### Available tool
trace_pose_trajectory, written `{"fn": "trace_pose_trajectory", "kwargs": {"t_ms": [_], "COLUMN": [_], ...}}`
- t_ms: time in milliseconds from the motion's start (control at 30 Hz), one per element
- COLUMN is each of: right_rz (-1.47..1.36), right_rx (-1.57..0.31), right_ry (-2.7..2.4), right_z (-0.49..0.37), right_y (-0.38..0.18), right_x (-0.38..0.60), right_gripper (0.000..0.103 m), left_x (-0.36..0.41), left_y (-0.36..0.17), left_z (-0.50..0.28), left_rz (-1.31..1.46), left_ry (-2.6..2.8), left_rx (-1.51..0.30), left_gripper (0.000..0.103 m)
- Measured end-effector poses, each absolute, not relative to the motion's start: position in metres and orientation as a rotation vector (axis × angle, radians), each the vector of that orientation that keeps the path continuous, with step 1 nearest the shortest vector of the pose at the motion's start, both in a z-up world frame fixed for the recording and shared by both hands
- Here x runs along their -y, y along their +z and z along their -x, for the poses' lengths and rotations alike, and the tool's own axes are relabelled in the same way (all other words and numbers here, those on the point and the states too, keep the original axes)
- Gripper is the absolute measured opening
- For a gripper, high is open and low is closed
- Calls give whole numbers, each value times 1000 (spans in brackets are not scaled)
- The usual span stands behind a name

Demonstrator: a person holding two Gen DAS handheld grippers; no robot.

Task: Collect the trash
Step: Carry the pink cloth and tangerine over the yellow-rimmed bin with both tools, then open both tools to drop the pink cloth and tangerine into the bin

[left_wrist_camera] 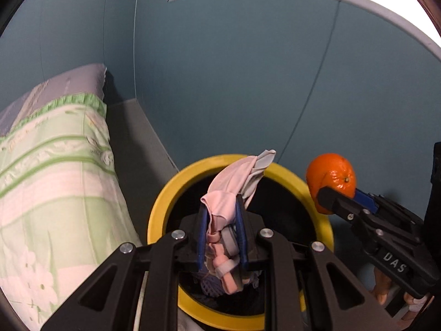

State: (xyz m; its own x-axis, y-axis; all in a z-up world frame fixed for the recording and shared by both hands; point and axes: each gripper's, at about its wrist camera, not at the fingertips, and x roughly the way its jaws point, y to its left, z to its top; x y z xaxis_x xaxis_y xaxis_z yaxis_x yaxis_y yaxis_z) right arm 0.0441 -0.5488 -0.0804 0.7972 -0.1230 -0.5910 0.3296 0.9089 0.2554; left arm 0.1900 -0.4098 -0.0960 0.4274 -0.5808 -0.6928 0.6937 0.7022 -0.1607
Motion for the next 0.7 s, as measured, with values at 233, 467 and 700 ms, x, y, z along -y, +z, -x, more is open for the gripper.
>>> {"fn": "trace_pose_trajectory", "kwargs": {"t_ms": [233,467,700], "right_rz": [-371,-368,-384], "right_rx": [-649,-676,-659], "right_ry": [-251,-246,-303], "right_z": [-61,-71,-69], "right_y": [-94,-92,-84], "right_x": [555,553,561], "right_gripper": [32,35,49], "left_x": [414,411,380], "left_y": [-123,-127,-110], "left_z": [-206,-212,-216], "left_rz": [-139,-133,-48], "left_ry": [-785,-787,-758], "left_rx": [-877,-887,-858], "left_gripper": [18,20,56]}}
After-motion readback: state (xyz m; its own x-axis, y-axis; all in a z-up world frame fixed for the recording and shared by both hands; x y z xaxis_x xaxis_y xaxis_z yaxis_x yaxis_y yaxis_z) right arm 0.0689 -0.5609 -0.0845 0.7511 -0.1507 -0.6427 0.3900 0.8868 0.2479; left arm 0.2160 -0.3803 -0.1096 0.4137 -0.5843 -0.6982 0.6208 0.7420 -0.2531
